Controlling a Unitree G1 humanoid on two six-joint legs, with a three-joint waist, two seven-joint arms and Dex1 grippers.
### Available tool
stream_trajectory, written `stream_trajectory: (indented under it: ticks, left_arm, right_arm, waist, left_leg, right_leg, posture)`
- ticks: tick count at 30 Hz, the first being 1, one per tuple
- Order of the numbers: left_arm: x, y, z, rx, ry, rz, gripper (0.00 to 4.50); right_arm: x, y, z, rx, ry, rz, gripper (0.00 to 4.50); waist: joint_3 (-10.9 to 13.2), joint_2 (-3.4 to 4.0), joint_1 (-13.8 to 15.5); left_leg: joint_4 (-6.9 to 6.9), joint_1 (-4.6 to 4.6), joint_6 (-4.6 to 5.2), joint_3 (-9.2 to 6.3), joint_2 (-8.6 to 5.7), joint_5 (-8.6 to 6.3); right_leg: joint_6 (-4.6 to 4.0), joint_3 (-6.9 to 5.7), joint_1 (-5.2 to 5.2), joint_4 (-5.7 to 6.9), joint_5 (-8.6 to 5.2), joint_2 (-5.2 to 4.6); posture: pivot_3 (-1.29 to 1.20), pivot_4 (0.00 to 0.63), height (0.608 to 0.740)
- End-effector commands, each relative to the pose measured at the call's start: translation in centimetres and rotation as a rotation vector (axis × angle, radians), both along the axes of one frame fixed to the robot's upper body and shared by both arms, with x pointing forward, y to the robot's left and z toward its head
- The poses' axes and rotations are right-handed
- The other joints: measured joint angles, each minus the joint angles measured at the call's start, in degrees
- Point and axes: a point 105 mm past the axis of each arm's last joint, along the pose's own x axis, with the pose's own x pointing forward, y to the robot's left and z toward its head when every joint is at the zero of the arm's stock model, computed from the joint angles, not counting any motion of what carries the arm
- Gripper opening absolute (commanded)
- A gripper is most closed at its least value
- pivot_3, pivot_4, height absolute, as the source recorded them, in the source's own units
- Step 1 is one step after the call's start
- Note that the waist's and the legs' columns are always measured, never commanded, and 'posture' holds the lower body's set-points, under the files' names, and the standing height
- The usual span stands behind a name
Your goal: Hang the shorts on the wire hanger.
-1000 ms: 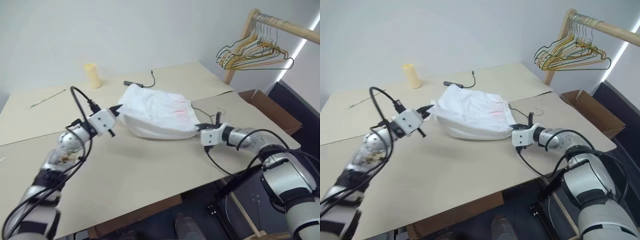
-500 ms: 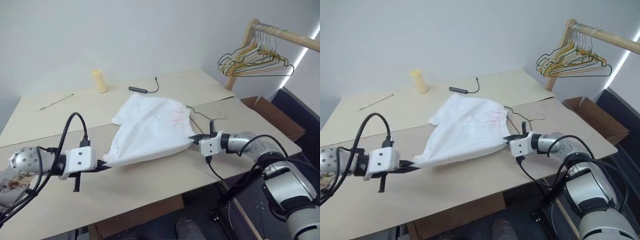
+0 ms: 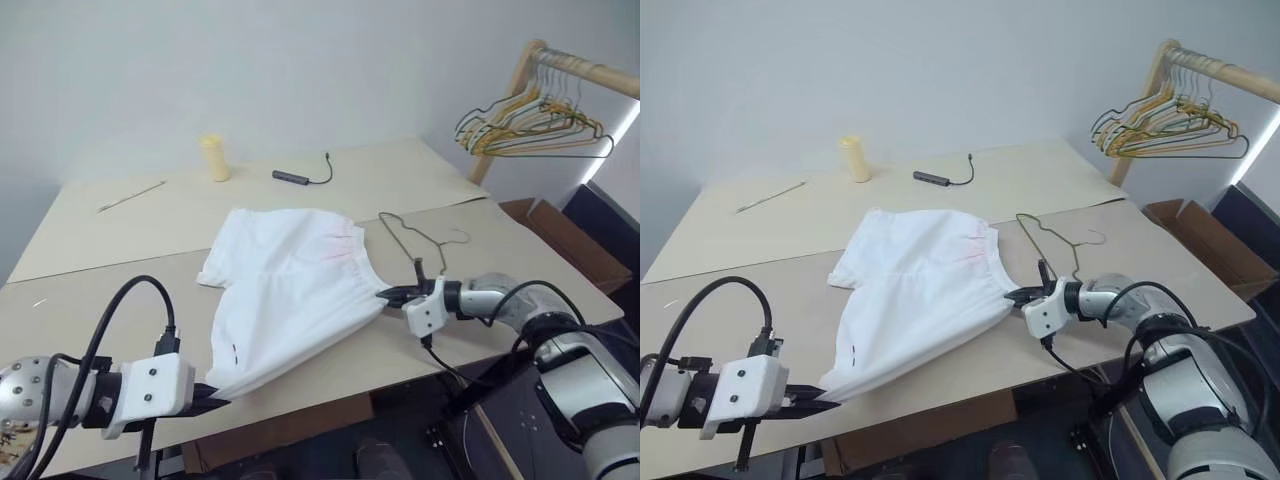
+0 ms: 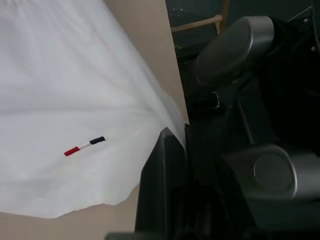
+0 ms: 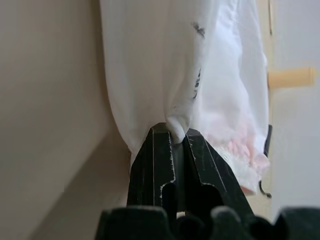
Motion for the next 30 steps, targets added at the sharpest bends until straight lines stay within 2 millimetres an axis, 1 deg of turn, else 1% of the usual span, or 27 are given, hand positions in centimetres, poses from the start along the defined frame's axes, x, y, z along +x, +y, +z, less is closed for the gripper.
stream_trajectory:
  ticks: [1,3,4,6,10,12,13,14,16,19,21,22,23,24,25,28,30]
  left_arm:
    - [-0.7,-0.5,0.7,-0.012,0.007,-0.019,0.07]
    - [-0.5,-0.4,0.7,-0.012,0.009,-0.013,0.00]
    - [-0.3,-0.4,0.8,-0.019,0.012,-0.009,0.22]
    - [-0.1,-0.2,0.9,-0.036,0.024,-0.005,0.66]
    - [0.2,0.5,1.2,-0.048,0.025,-0.005,1.99]
    - [0.9,1.1,1.9,-0.078,0.000,0.018,2.61]
    - [1.4,1.4,2.4,-0.098,-0.023,0.031,3.01]
    - [1.9,1.7,3.1,-0.126,-0.051,0.046,3.32]
    - [3.3,2.1,4.6,-0.210,-0.114,0.097,3.97]
    - [5.6,1.9,6.4,-0.342,-0.218,0.187,3.97]
    - [7.0,1.5,7.2,-0.419,-0.234,0.237,3.97]
    - [7.6,1.1,7.5,-0.461,-0.251,0.252,3.97]
    - [8.2,0.7,7.8,-0.498,-0.258,0.273,3.97]
    - [8.8,0.3,8.0,-0.530,-0.266,0.288,3.97]
    - [9.4,-0.3,8.1,-0.559,-0.275,0.298,3.97]
    - [10.9,-2.1,8.0,-0.617,-0.266,0.298,3.97]
    - [11.7,-3.2,8.0,-0.661,-0.254,0.306,3.97]
  right_arm:
    - [-0.4,-1.2,1.3,0.029,-0.004,-0.023,0.00]
    - [-1.3,-1.2,1.0,0.033,0.028,-0.009,0.69]
    - [-1.8,-1.2,0.9,0.034,0.048,-0.004,0.92]
    - [-2.7,-1.3,0.9,0.029,0.080,0.001,1.55]
    - [-3.8,-1.6,1.9,0.059,0.116,-0.026,3.02]
    - [-4.0,-2.1,2.7,0.093,0.131,-0.073,3.70]
    - [-4.0,-2.5,3.2,0.112,0.141,-0.105,4.14]
    - [-3.9,-3.0,3.8,0.139,0.160,-0.151,4.45]
    - [-3.5,-3.9,5.5,0.234,0.206,-0.258,4.50]
    - [-2.6,-5.3,8.1,0.413,0.293,-0.436,4.50]
    - [-1.4,-6.5,9.6,0.552,0.329,-0.573,4.50]
    - [-0.8,-7.3,10.1,0.606,0.331,-0.643,4.50]
    - [0.0,-8.1,10.2,0.635,0.330,-0.727,4.50]
    - [0.7,-9.0,9.9,0.649,0.359,-0.831,4.50]
    - [1.4,-10.1,9.2,0.636,0.365,-0.948,4.50]
    - [2.7,-12.5,6.3,0.544,0.438,-1.256,4.50]
    - [3.2,-13.4,5.1,0.523,0.483,-1.397,4.50]
  waist:
    - [0.16,0.00,0.51]
    - [0.32,0.08,0.79]
    - [0.42,0.10,1.10]
    - [0.62,0.14,1.44]
    - [0.97,0.23,1.55]
    - [1.21,0.20,1.86]
    - [1.27,0.19,2.04]
    - [1.33,0.17,2.40]
    - [1.41,0.14,3.13]
    - [1.42,0.14,4.00]
    - [1.42,0.11,4.50]
    - [1.41,0.10,4.66]
    - [1.36,0.10,4.75]
    - [1.34,0.10,4.82]
    - [1.34,0.11,4.87]
    - [1.16,0.05,4.78]
    - [0.87,0.02,4.59]
  left_leg:
    - [0.00,-0.01,0.03,0.02,0.06,-0.03]
    - [0.00,0.00,0.05,0.06,0.09,-0.06]
    - [0.00,-0.01,0.06,0.07,0.10,-0.06]
    - [0.00,-0.01,0.07,0.08,0.12,-0.08]
    - [0.00,-0.03,0.09,0.12,0.18,-0.10]
    - [0.00,-0.03,0.08,0.13,0.21,-0.14]
    - [0.00,-0.04,0.08,0.12,0.22,-0.14]
    - [0.00,-0.05,0.08,0.12,0.23,-0.15]
    - [0.00,-0.07,0.06,0.13,0.25,-0.15]
    - [0.00,-0.13,0.05,0.12,0.26,-0.16]
    - [0.00,-0.14,0.01,0.12,0.28,-0.18]
    - [0.00,-0.14,0.00,0.12,0.29,-0.19]
    - [0.00,-0.15,-0.01,0.11,0.30,-0.20]
    - [0.00,-0.16,-0.01,0.11,0.30,-0.20]
    - [0.00,-0.20,-0.02,0.10,0.29,-0.21]
    - [0.00,-0.37,-0.02,0.11,0.22,-0.21]
    - [0.02,-0.64,-0.03,0.12,0.11,-0.20]
  right_leg:
    - [-0.03,-0.01,0.01,-0.02,-0.02,0.00]
    - [-0.06,0.00,0.02,-0.03,-0.04,0.01]
    - [-0.07,0.00,0.02,-0.03,-0.05,0.01]
    - [-0.09,-0.01,0.03,-0.04,-0.08,0.02]
    - [-0.10,0.00,0.02,-0.06,-0.09,0.03]
    - [-0.09,-0.01,0.01,-0.06,-0.11,0.06]
    - [-0.09,-0.01,0.00,-0.06,-0.11,0.06]
    - [-0.09,-0.03,-0.01,-0.06,-0.11,0.07]
    - [-0.08,-0.03,-0.03,-0.08,-0.11,0.07]
    - [-0.07,-0.07,-0.06,-0.12,-0.10,0.07]
    - [-0.06,-0.07,-0.07,-0.15,-0.10,0.09]
    - [-0.06,-0.08,-0.08,-0.16,-0.09,0.10]
    - [-0.05,-0.09,-0.07,-0.21,-0.08,0.13]
    - [-0.03,-0.10,-0.06,-0.29,-0.05,0.13]
    - [-0.02,-0.11,-0.08,-0.33,-0.03,0.14]
    - [0.02,-0.11,-0.22,-0.52,0.10,0.14]
    - [0.02,-0.09,-0.48,-0.54,0.16,0.14]
  posture:
    - [-0.09,0.051,0.740]
    - [-0.09,0.052,0.740]
    - [-0.09,0.056,0.740]
    - [-0.10,0.060,0.740]
    - [-0.10,0.064,0.740]
    - [-0.10,0.062,0.740]
    - [-0.10,0.062,0.740]
    - [-0.10,0.060,0.740]
    - [-0.09,0.057,0.740]
    - [-0.09,0.050,0.740]
    - [-0.10,0.037,0.740]
    - [-0.10,0.031,0.740]
    - [-0.11,0.027,0.740]
    - [-0.11,0.027,0.740]
    - [-0.12,0.019,0.740]
    - [-0.13,0.007,0.740]
    - [-0.14,0.005,0.740]
